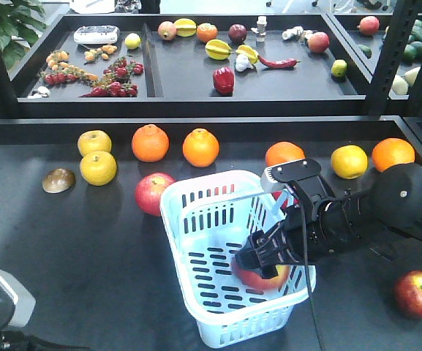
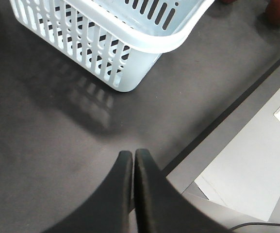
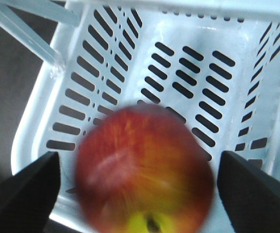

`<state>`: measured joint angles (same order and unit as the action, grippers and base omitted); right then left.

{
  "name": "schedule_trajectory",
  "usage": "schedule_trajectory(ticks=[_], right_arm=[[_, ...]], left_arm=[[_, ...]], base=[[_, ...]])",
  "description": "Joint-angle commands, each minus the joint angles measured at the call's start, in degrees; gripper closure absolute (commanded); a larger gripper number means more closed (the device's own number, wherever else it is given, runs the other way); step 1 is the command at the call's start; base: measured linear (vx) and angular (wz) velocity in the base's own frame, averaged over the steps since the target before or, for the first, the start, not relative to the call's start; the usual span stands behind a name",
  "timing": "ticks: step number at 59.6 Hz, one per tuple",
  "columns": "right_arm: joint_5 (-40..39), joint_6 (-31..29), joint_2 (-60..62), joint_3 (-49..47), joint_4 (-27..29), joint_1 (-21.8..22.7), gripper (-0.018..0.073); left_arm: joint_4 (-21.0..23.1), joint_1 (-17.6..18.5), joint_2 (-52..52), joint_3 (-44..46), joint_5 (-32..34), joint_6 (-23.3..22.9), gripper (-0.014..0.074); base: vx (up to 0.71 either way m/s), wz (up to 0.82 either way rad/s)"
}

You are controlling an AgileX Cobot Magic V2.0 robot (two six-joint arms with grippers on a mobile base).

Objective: Pick three apples into basket with both arms
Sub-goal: 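Carry the apple over the basket with the right gripper and release it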

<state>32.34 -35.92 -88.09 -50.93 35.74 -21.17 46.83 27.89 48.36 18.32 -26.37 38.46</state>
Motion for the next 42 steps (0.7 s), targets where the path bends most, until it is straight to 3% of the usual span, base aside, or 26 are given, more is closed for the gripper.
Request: schedule_trajectory(ticks=[1, 11, 21, 31, 42], right_arm=[[-0.2, -0.4, 1.8, -2.1, 0.1, 0.0, -0.0085], [0.7, -0.3, 2.5, -2.1, -1.3, 0.0, 0.0007], [4.4, 2.5, 7.0, -2.1, -5.2, 0.6, 0.0218], [8.2, 13.8, 14.2, -2.1, -18.9, 4.8, 0.0577], [11.3, 29.3, 18.3, -2.1, -34.2, 15.6, 0.0568]], left_arm=[[1.9, 0.3, -0.6, 1.4, 1.6, -0.4, 0.0602], [1.9, 0.3, -0.6, 1.4, 1.6, -0.4, 0.0602], [1.9, 0.3, -0.6, 1.4, 1.6, -0.4, 0.0602], [1.9, 0.3, -0.6, 1.4, 1.6, -0.4, 0.0602], [1.9, 0.3, -0.6, 1.4, 1.6, -0.4, 0.0602]], base=[[0.0, 0.0], [0.0, 0.0], [0.0, 0.0], [0.0, 0.0], [0.0, 0.0]])
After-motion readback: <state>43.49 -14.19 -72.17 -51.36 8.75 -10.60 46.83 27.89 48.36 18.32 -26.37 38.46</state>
